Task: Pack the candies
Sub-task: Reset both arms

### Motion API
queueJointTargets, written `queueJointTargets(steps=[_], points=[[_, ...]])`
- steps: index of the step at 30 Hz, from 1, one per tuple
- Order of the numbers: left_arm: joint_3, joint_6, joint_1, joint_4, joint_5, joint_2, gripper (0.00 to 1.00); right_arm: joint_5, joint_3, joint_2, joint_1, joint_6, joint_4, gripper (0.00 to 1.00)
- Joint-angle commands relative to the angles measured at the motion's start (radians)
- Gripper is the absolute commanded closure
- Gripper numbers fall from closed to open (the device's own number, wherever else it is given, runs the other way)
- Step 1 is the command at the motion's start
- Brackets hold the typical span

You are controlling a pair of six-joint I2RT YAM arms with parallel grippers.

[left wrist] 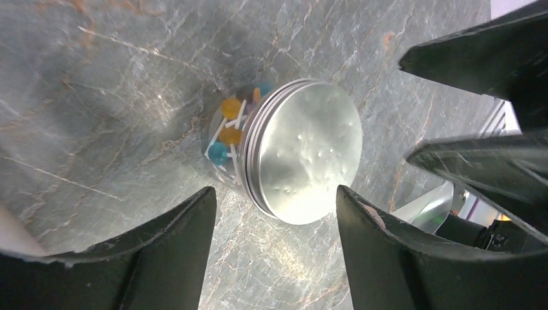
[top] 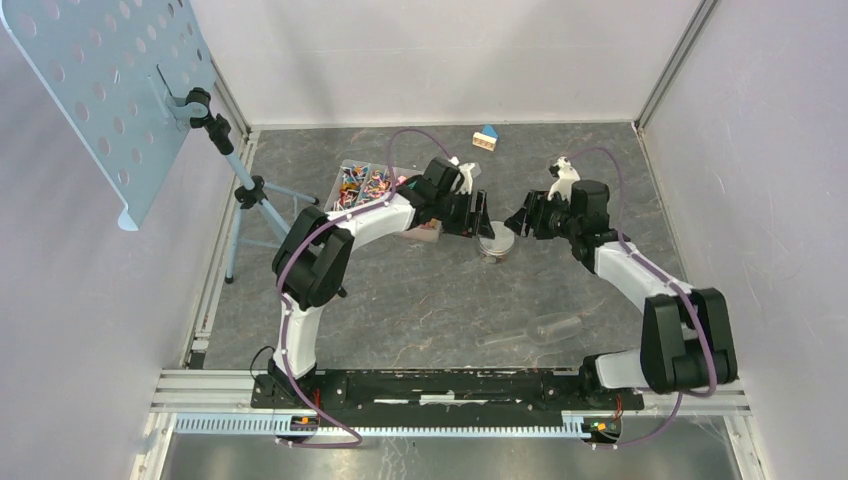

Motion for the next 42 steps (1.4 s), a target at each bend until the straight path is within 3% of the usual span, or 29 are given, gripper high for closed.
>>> queueJointTargets(steps=[1, 4, 6, 10, 11, 12, 13, 25, 35, 42], points=[[0.135, 0.097, -0.003, -0.166, -0.072, -0.089, 0.24, 0.009, 0.075, -0.125, 0.003, -0.025, -0.092, 0.28], [0.175, 0.124, -0.004, -0.227, -0.109, -0.145, 0.21, 0.046, 0.096, -0.212, 0.003, -0.065, -0.186, 0.08], [0.188, 0.140, -0.004, -0.253, -0.132, -0.193, 0.21, 0.094, 0.102, -0.272, 0.004, -0.089, -0.255, 0.02], [0.174, 0.159, -0.003, -0.268, -0.171, -0.315, 0.19, 0.146, 0.104, -0.397, 0.004, -0.137, -0.341, 0.02], [0.166, 0.162, -0.004, -0.265, -0.180, -0.349, 0.15, 0.146, 0.103, -0.428, 0.004, -0.148, -0.356, 0.02], [0.153, 0.163, -0.004, -0.262, -0.186, -0.379, 0.01, 0.128, 0.096, -0.459, 0.004, -0.160, -0.366, 0.02], [0.142, 0.166, -0.003, -0.259, -0.189, -0.414, 0.00, 0.115, 0.082, -0.496, 0.003, -0.179, -0.373, 0.02], [-0.118, 0.208, -0.005, -0.215, -0.176, -0.798, 0.00, 0.227, 0.077, -0.833, 0.003, -0.219, -0.579, 0.02], [-0.550, 0.071, -0.006, 0.056, -0.189, -1.106, 0.00, 0.174, -0.004, -0.934, 0.003, -0.132, -0.574, 0.02], [-0.565, 0.085, -0.005, 0.018, -0.237, -1.160, 0.00, 0.176, 0.012, -0.963, 0.003, -0.123, -0.564, 0.02]])
